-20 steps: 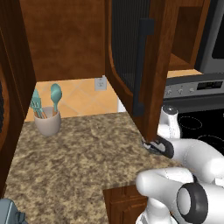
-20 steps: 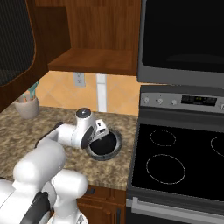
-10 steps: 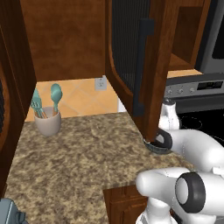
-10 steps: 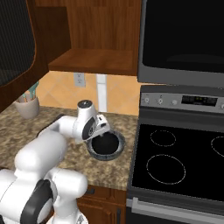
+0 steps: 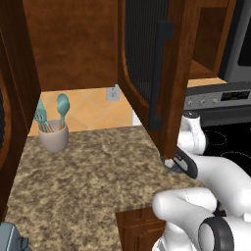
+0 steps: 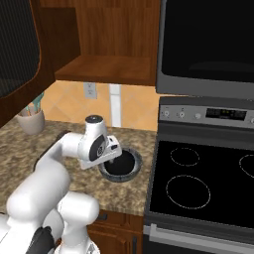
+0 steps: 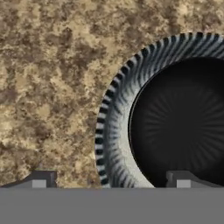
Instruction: Pick up the bowls on the counter and stack them on top of one another in the open cabinet. Place the smaller bowl on top of the larger bowl.
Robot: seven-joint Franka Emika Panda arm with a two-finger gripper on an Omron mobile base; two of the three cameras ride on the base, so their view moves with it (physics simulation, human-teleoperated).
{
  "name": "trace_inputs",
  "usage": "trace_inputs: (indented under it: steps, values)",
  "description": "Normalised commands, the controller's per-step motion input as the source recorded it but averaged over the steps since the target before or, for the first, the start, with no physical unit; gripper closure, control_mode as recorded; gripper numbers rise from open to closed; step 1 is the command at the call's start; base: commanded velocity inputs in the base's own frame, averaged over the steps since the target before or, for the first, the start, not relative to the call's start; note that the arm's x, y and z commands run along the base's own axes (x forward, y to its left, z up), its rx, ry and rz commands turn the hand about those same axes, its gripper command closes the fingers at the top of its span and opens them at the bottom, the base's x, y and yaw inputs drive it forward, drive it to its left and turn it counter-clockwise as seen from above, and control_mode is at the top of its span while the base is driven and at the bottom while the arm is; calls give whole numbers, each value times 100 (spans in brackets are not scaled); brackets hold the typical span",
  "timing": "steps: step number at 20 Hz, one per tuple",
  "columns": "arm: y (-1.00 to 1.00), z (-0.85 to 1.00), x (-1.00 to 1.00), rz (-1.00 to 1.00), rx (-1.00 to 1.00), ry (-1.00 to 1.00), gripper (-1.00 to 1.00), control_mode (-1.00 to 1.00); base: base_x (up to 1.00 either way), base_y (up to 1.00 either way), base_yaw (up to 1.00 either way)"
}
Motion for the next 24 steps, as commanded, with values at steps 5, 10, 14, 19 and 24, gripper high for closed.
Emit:
trace_inputs:
  steps: [5, 10, 14, 19, 24]
  values:
    - [-7, -61, 16, 0, 0, 7, -100, -100, 0, 0, 0]
    - [-7, -53, 18, 0, -1, 2, 100, -100, 0, 0, 0]
    - [-1, -6, 5, 2, 0, 2, 100, -100, 0, 0, 0]
    - [0, 35, -27, 9, -1, -5, 100, -100, 0, 0, 0]
    - [0, 99, -65, 15, -9, -23, 100, -100, 0, 0, 0]
